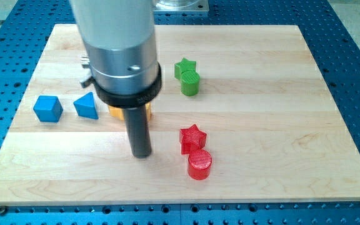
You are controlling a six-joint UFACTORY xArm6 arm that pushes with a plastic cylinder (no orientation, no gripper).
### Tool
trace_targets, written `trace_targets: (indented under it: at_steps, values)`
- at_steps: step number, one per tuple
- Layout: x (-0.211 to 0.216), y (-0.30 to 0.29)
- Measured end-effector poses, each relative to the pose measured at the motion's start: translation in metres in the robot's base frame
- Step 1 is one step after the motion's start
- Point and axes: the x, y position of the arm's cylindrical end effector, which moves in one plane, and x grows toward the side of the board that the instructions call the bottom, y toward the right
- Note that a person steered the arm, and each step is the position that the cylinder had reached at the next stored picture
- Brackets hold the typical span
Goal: Move the red blocks bottom right to the yellow blocks
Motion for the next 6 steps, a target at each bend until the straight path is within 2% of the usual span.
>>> trace_targets:
  at_steps: [2, 3, 4, 5, 6]
  values:
    - [0.047, 0.025]
    - [0.063, 0.067]
    - [0.060, 0.123]
    - [0.038, 0.127]
    - [0.060, 0.117]
